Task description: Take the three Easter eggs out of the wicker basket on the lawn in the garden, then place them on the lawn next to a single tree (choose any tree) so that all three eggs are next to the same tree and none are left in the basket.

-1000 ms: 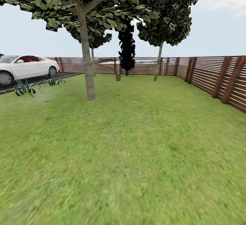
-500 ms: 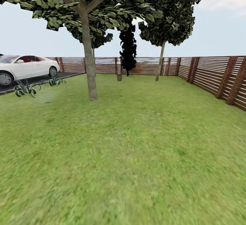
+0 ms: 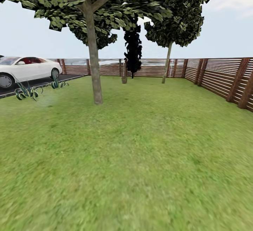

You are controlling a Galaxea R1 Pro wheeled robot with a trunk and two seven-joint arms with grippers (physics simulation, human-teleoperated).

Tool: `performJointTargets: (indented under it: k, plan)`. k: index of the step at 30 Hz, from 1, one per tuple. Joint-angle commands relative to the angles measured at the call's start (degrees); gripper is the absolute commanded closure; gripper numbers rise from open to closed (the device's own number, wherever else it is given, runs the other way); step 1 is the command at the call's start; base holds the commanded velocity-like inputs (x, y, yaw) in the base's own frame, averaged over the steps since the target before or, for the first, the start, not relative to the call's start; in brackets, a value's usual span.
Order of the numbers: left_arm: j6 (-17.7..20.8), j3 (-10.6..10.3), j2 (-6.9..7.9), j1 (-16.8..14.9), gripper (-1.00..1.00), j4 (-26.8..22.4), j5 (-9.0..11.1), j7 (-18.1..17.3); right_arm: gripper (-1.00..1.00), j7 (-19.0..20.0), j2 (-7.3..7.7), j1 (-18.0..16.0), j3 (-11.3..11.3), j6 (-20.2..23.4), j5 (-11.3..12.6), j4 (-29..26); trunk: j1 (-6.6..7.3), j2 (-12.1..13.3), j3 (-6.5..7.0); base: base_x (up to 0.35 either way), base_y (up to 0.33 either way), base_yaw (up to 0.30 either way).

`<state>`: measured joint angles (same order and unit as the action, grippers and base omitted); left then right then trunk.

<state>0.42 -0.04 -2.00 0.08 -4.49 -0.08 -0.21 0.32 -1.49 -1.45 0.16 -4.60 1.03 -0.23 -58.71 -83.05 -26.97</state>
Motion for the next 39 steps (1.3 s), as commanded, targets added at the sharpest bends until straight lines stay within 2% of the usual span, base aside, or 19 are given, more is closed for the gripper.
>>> performJointTargets:
  k: [1,11,25,39]
  plan:
    - [0.0,0.0,0.01,0.0,-1.00,-0.1,0.0,0.0,-1.00,0.0,0.00,0.0,0.0,-0.2,0.1,0.1,-0.02,0.0,-0.05,0.207,0.282,0.000]
    - [-0.1,0.0,0.07,0.0,-1.00,-0.1,0.0,0.0,-1.00,0.0,0.00,0.0,0.0,-0.2,0.1,0.1,-0.02,0.0,-0.05,0.177,0.272,0.000]
    - [-0.1,0.1,0.12,0.0,-1.00,-0.1,0.1,0.0,-1.00,0.0,0.00,0.0,0.0,-0.2,0.1,0.1,-0.02,0.0,-0.05,0.080,0.217,0.000]
    - [0.0,0.3,0.16,0.0,-1.00,-0.1,0.2,0.1,-1.00,0.0,0.00,0.0,0.0,-0.2,0.1,0.1,-0.02,0.0,-0.05,0.244,0.141,0.000]
